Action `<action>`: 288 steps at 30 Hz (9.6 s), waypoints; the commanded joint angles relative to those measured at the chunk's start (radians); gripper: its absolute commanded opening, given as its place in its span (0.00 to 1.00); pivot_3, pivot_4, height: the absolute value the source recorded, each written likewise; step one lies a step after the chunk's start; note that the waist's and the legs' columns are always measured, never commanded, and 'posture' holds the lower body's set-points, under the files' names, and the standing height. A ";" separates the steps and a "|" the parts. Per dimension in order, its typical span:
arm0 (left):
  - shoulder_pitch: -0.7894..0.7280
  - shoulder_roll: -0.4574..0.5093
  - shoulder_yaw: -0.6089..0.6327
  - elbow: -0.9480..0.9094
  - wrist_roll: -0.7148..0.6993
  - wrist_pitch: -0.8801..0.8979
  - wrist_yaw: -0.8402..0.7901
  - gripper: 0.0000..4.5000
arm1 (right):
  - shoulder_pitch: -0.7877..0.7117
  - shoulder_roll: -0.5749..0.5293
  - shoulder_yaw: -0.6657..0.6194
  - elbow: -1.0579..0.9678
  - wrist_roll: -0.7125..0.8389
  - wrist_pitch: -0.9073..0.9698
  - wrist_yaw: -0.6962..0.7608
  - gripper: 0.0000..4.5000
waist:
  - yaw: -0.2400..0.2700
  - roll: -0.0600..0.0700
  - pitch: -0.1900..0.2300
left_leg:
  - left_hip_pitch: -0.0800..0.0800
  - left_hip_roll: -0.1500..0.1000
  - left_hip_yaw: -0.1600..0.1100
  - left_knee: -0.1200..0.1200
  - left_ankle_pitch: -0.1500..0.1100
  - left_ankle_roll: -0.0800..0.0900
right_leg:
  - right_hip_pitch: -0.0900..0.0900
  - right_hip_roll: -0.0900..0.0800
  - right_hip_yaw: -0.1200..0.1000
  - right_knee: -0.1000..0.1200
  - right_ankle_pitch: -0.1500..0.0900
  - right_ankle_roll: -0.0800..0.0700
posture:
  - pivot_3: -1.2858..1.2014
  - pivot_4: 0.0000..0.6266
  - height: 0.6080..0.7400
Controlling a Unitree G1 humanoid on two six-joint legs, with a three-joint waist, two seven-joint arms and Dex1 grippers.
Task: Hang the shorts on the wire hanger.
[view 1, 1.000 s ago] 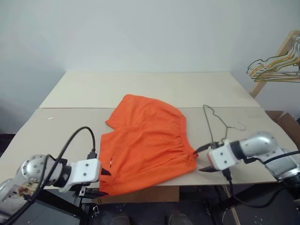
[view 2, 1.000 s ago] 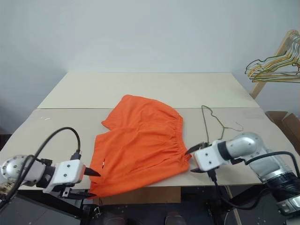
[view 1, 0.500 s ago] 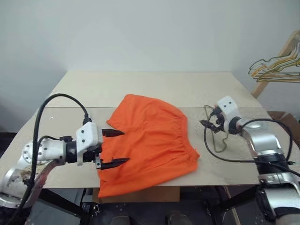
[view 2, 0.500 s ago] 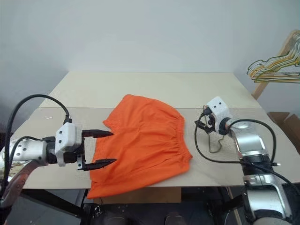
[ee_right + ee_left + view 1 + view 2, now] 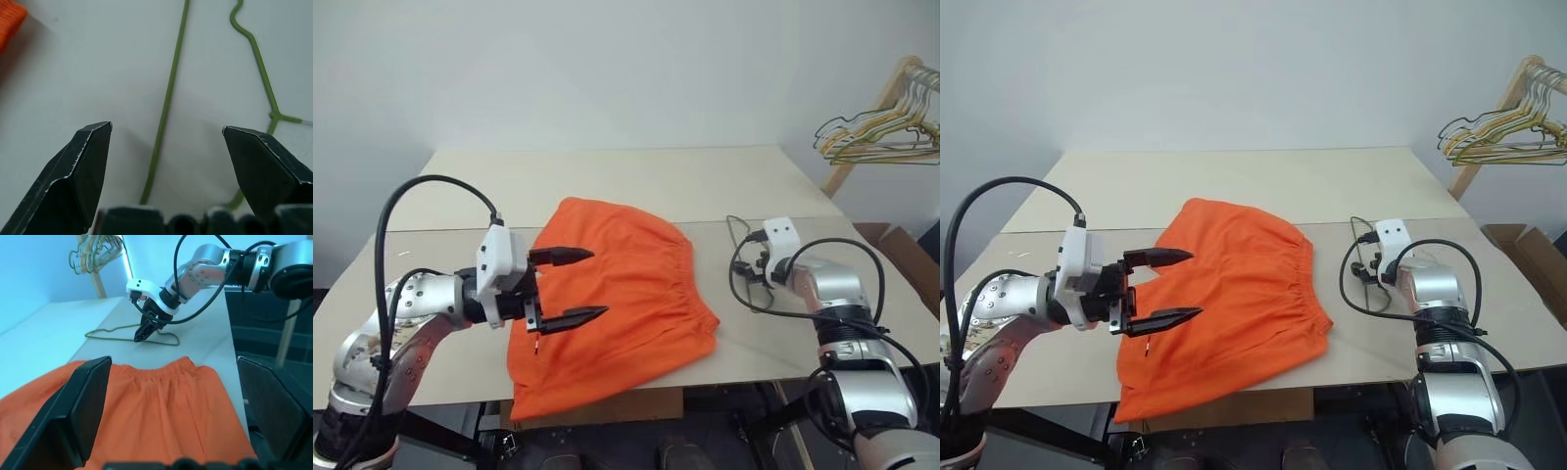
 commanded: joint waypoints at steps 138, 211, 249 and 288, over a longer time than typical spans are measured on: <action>-0.333 -0.428 0.197 0.307 -0.525 0.058 0.076 0.00 | -0.023 -0.020 0.078 -0.628 0.795 0.155 0.847 0.25 | 0.033 -0.001 0.000 | -0.010 -0.005 -0.013 0.003 0.000 -0.002 | 0.000 -0.003 -0.010 -0.003 0.001 0.003 | 0.51 0.00 1.00; -0.049 -0.097 -0.257 0.230 0.272 -0.129 -0.077 1.00 | 0.280 -0.547 0.287 -0.073 0.558 0.425 1.219 0.00 | -0.008 0.008 0.002 | -0.009 -0.004 -0.010 0.003 -0.001 -0.001 | 0.000 -0.003 -0.008 -0.005 -0.002 0.007 | 0.49 0.00 1.00; -0.004 -0.101 -0.258 0.204 0.309 -0.131 -0.003 1.00 | -0.196 -0.144 0.159 0.708 0.354 0.100 1.052 0.00 | 0.036 0.007 0.001 | -0.007 -0.004 -0.011 0.003 0.000 -0.001 | 0.001 -0.002 -0.008 -0.001 0.000 0.003 | 0.53 0.00 1.00; -1.118 -0.192 -0.344 1.440 0.549 -0.567 -0.598 1.00 | 0.106 -0.109 0.164 -0.247 0.047 -0.634 0.771 0.00 | 0.005 0.008 0.002 | -0.014 -0.007 -0.014 0.004 0.000 -0.002 | -0.003 -0.004 -0.011 -0.002 0.000 0.004 | 0.50 0.00 1.00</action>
